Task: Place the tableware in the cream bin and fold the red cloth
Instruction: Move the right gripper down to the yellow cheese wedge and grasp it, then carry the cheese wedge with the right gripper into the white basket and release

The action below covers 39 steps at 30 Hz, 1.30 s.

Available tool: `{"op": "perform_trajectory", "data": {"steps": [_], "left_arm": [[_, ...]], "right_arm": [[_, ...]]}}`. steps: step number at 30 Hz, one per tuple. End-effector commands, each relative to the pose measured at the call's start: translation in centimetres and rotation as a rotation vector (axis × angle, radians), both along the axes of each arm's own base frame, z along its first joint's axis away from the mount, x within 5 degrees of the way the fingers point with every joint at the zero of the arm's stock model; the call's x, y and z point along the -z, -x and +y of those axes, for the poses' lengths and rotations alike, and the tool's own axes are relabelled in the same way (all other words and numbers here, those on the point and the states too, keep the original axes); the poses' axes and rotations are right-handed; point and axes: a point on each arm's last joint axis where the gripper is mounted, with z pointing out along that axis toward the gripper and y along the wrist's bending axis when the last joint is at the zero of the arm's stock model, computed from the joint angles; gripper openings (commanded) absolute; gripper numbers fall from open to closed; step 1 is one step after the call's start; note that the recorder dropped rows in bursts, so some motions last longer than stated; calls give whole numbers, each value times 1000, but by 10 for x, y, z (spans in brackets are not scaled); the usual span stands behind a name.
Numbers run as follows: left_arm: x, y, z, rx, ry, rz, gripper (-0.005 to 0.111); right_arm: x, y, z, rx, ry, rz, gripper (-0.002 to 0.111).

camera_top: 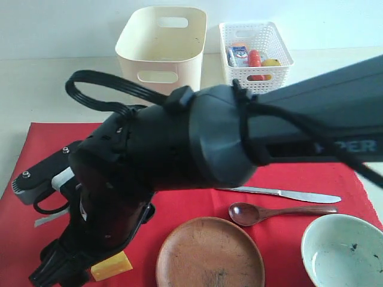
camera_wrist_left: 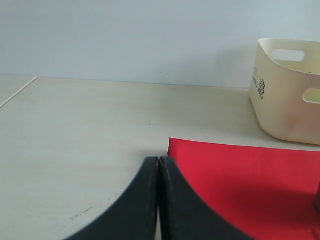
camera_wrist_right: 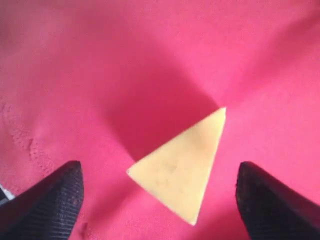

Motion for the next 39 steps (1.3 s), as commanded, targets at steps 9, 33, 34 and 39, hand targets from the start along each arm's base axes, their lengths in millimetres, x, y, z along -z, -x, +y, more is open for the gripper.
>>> {"op": "perform_trajectory", "data": {"steps": [9,33,34,39], "left_arm": [[0,0,0,8,-8,-9,3],[0,0,0,8,-8,-9,3],[0,0,0,8,-8,-9,3],[0,0,0,8,-8,-9,3]], "right_arm": [[41,-6,7,-60,128,-2,74],[-47,-47,-23,45,-49,-138,0],[-52,-55,-29,69,-60,-146,0],[-69,-88,-49,149,-91,-187,0]]}}
